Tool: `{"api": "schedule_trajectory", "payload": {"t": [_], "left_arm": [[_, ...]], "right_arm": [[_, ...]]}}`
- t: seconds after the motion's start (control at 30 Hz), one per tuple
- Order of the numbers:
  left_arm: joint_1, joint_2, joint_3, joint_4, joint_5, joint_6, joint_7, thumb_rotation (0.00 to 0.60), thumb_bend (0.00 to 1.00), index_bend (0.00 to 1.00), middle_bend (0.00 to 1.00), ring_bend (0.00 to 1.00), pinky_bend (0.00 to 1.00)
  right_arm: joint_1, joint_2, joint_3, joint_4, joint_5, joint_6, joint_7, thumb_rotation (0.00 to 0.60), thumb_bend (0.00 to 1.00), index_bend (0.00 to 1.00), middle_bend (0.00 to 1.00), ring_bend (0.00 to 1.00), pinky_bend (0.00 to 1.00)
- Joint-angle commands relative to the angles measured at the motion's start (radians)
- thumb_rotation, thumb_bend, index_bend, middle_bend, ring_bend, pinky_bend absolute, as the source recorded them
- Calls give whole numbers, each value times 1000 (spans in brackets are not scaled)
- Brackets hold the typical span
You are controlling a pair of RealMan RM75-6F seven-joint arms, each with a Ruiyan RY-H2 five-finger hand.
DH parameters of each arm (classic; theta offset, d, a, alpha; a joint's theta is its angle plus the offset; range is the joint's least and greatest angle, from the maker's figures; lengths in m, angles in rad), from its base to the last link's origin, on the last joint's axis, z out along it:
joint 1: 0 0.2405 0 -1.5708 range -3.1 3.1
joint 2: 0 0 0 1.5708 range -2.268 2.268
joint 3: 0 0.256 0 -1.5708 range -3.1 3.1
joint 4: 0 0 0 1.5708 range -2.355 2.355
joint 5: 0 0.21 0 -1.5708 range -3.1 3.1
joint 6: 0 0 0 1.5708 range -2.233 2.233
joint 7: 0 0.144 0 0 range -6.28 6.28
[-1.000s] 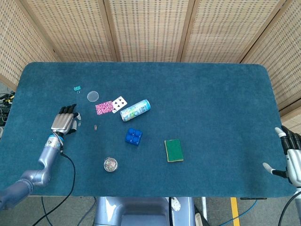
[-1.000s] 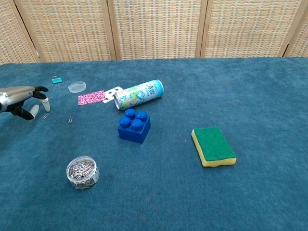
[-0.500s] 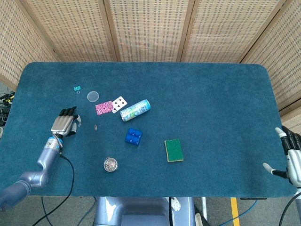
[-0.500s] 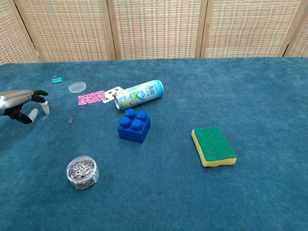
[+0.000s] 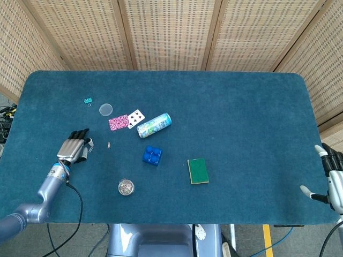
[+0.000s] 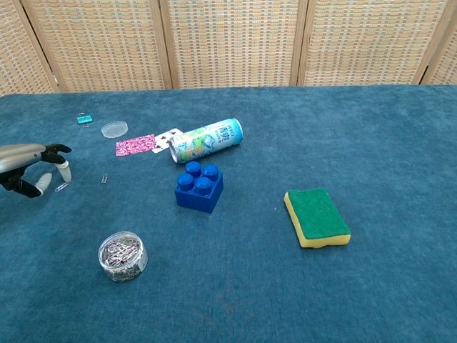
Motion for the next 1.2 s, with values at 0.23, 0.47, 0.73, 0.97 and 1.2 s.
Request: {"api": "schedule_trajectory", "payload": {"t": [0.23,0.47,0.73,0.97,1.2], "left_arm": [[21,54,29,-120,42,37,-9,600,733,376,0,0,0],[32,71,33,-154,71,84,-23,600,718,358,0,0,0],[52,36,-23,-83,-4,150,17,600,313,420,0,0,0],[36,-21,-66,-29,-102,128,88,600,304,501,0,0,0],[24,-42,-98,-48,-188,115,161,600,355,525,0,0,0]], "right_arm": [[-1,1,0,0,-2,1,2,600,0,0,0,0,0],[-1,2,-1,-1,-3,1,5,600,0,0,0,0,0],[1,1,-2,-2,-7,-1,4,600,0,0,0,0,0],[1,1,-3,-3,-7,-3,3,600,0,0,0,0,0],[2,2,-1,-1,-4,-5,6,600,0,0,0,0,0]]}}
